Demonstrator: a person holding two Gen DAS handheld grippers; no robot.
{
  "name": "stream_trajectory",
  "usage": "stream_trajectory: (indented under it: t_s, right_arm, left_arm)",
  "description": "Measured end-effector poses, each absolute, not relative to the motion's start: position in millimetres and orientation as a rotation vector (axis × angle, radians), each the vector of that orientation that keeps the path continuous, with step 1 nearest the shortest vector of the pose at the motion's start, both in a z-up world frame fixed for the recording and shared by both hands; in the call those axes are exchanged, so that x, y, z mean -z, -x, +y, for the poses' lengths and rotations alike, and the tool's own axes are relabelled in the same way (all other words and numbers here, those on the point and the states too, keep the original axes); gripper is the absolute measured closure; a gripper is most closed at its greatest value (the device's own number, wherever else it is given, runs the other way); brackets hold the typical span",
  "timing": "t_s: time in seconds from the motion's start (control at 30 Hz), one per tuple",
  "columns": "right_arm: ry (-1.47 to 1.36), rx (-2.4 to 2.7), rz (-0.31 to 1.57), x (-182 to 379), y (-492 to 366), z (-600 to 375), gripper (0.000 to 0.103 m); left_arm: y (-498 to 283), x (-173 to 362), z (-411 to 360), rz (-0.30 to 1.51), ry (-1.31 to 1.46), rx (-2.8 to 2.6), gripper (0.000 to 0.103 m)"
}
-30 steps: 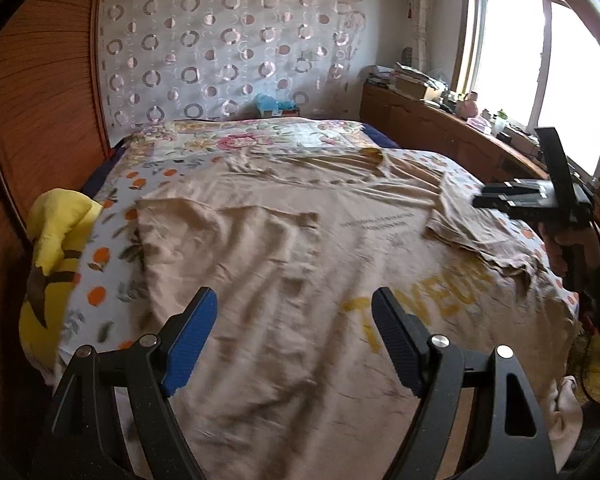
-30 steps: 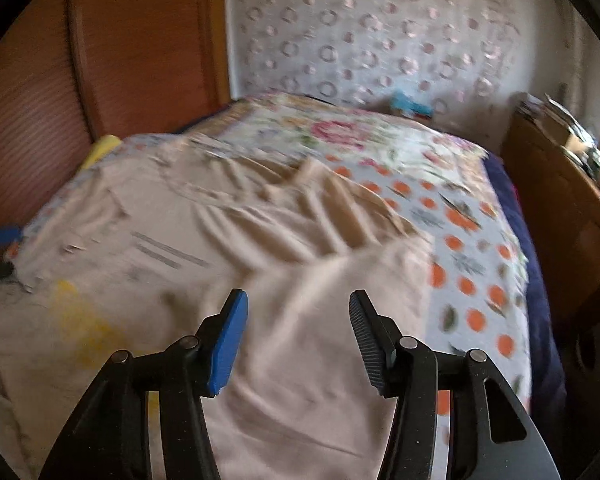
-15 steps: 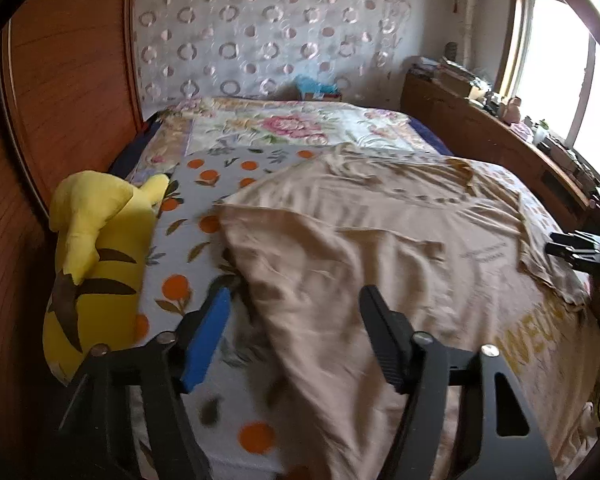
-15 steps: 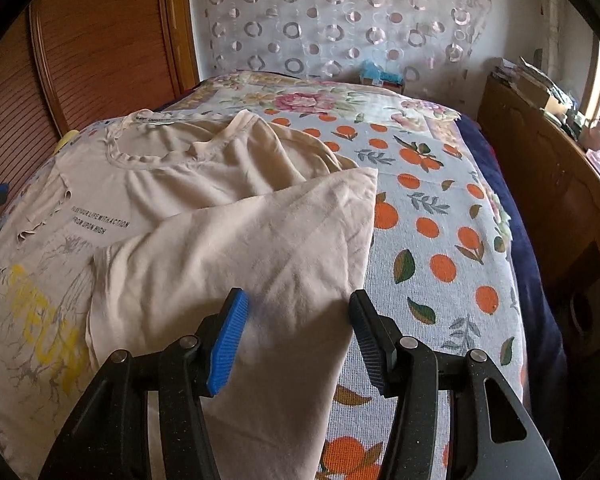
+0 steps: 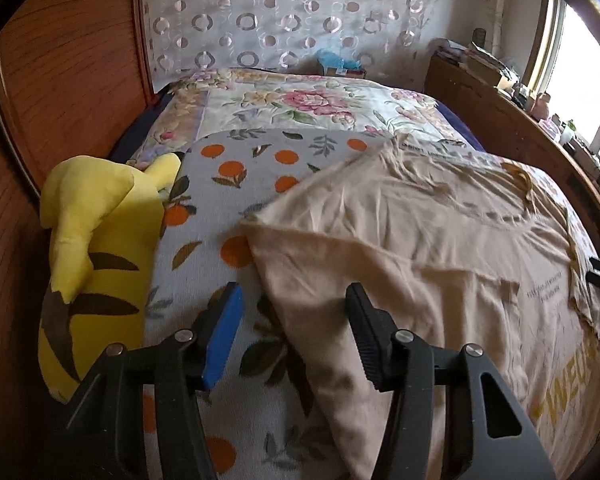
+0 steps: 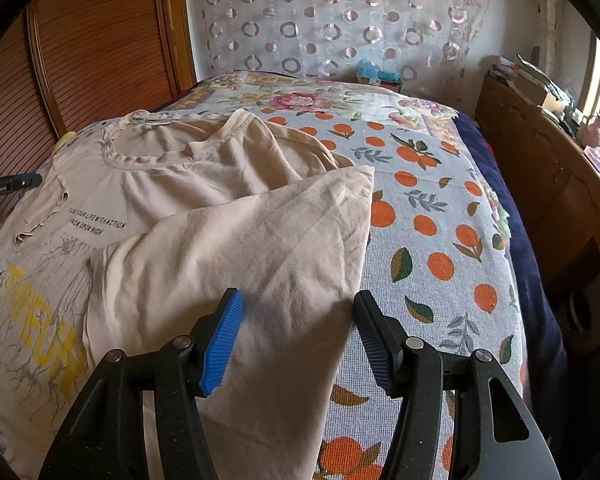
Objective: Fold small clothes
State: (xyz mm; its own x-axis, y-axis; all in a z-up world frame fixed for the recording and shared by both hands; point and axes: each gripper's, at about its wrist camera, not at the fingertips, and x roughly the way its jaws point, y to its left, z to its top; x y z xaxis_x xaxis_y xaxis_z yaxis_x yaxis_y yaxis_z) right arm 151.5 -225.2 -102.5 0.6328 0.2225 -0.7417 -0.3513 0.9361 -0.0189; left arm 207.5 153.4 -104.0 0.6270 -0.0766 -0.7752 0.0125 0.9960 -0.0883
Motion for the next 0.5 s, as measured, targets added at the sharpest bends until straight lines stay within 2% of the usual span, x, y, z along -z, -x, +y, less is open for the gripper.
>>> stream_trajectory:
  t_s: [0.07,0.23,0.4,0.5]
  right_arm:
    - [0.167,-0.330,0.823,102.8,-151.4,-225.4,0.043]
    - [0.167,-0.331,0.823,102.7,-151.5,-225.7,0.043]
    - [0.167,-0.331,0.823,103.1,-151.2,-226.0,0.043]
    - [0.167,-0.332,0.823,103.1,-151.1,-226.2,0.043]
  left_arm:
    - [-214.0,103.8,154.4,0.891,0.082,0.048,0.050]
    - [-228.0,102.8,157.6,0.890,0.085,0.036,0.064]
    - [-228.9,102.1,158.5,0.900,0.099,0.058,0.096]
    - [-220.8,95.3,153.5,0.885,0.101,0.081,0.097]
